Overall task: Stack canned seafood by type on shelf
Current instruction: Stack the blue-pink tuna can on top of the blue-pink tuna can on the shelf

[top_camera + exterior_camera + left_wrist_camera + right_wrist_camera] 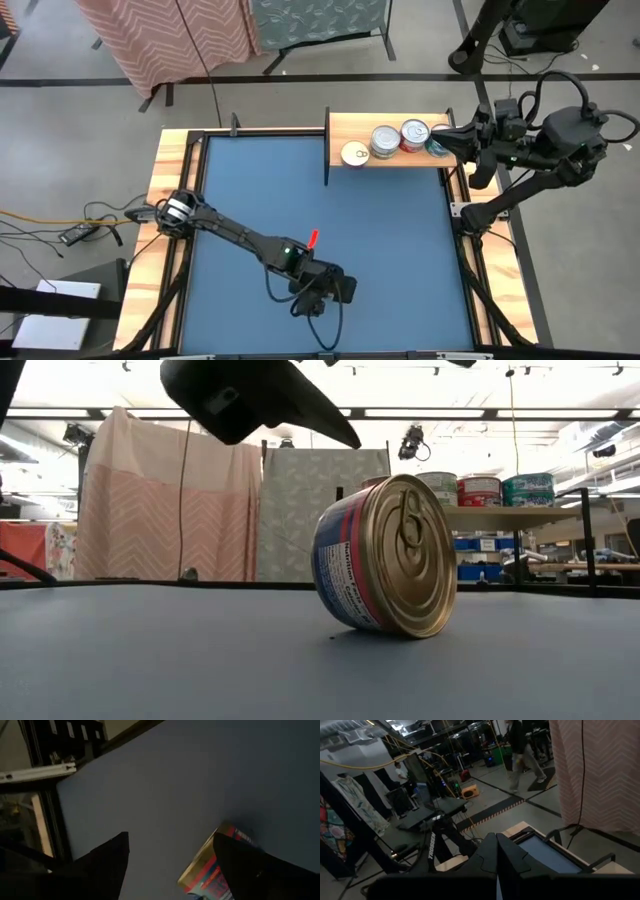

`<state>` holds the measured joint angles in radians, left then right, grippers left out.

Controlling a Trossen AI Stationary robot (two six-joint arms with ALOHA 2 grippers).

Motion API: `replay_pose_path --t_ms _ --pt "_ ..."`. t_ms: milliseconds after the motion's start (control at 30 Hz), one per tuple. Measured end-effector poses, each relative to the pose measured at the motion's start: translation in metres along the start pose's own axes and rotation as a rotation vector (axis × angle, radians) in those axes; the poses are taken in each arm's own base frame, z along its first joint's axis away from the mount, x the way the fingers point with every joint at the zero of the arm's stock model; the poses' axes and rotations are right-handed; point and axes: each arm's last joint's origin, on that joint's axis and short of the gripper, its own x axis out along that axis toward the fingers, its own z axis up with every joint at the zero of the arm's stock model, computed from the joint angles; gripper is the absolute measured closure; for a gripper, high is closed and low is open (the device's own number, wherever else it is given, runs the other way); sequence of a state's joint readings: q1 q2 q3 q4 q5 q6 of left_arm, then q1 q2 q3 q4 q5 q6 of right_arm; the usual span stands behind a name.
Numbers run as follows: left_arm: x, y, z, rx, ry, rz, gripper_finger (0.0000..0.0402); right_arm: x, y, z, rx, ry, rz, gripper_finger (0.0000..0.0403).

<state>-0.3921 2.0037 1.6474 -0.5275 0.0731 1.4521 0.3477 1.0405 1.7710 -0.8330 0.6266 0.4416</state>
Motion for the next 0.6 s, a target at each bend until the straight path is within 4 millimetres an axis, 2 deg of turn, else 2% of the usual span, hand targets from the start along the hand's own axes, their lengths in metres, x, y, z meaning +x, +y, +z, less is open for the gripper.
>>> replay_pose_path --t_ms 167,333,433,500,600 --pt "-0.001 0.001 -0.009 -0.084 0.018 0.005 0.0094 0.002 0.001 -0.001 0.006 0.008 0.008 0.0396" --pt "-0.002 0.002 -0.024 -0.087 0.076 0.013 0.0081 0.007 0.005 -0.003 0.0 0.024 0.012 0.0396" --pt "-0.002 0.003 -0.025 -0.139 0.123 0.031 0.0081 0.008 0.005 -0.005 -0.005 0.034 0.018 0.0396" --pt "-0.002 0.007 -0.023 -0.205 0.222 0.092 0.0083 0.008 0.004 -0.007 -0.021 0.054 0.011 0.0396" --pt "-0.017 0.018 -0.021 -0.245 0.493 0.246 0.0087 0.003 -0.001 -0.01 -0.058 0.095 -0.005 0.0396"
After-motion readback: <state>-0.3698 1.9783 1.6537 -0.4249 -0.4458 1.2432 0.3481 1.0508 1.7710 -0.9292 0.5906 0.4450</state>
